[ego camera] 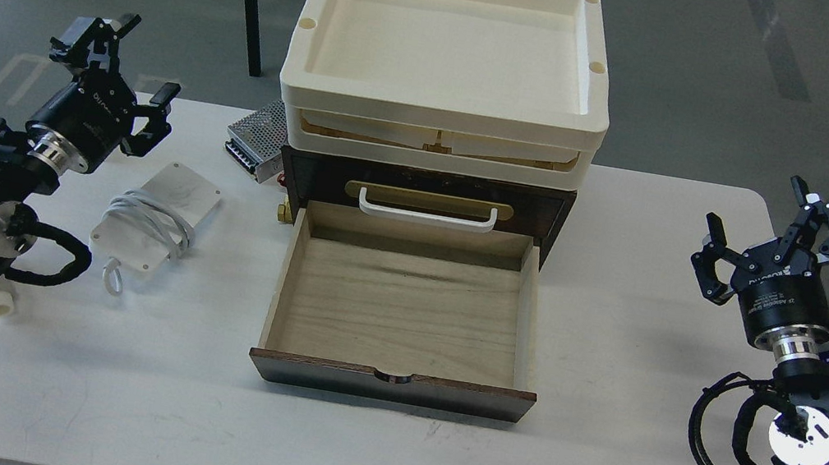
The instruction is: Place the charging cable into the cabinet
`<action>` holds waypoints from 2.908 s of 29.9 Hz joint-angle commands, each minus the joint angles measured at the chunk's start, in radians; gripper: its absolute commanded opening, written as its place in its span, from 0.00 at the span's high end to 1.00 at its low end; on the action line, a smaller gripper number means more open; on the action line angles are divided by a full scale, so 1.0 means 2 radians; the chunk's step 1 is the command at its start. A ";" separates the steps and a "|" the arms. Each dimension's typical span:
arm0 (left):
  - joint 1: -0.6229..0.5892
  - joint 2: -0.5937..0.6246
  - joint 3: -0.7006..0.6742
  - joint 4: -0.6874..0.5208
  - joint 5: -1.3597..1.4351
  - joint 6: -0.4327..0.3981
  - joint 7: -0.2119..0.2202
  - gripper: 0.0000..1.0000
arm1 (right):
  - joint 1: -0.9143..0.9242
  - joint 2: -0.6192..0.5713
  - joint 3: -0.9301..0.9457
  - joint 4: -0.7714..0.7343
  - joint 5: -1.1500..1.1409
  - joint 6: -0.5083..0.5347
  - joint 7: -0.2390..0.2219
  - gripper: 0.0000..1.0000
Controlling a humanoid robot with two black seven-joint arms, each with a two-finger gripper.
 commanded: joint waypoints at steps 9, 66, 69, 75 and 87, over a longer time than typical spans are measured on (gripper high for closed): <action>-0.007 -0.013 -0.032 0.067 -0.041 0.000 0.000 0.00 | 0.000 0.000 0.000 0.000 0.000 -0.001 0.000 0.01; -0.079 0.199 0.126 -0.147 0.828 0.316 0.000 0.14 | 0.000 0.000 0.000 -0.001 0.000 0.000 0.000 0.01; -0.078 0.191 0.187 -0.139 0.830 0.365 0.000 0.14 | 0.000 0.000 0.000 -0.001 0.000 0.000 0.000 0.01; -0.061 0.158 0.249 -0.100 0.829 0.395 0.000 0.12 | 0.001 0.000 -0.001 -0.001 0.000 -0.001 0.000 0.01; -0.011 0.145 0.259 -0.061 0.827 0.438 0.000 0.12 | 0.000 0.000 -0.001 -0.002 0.000 -0.001 0.000 0.01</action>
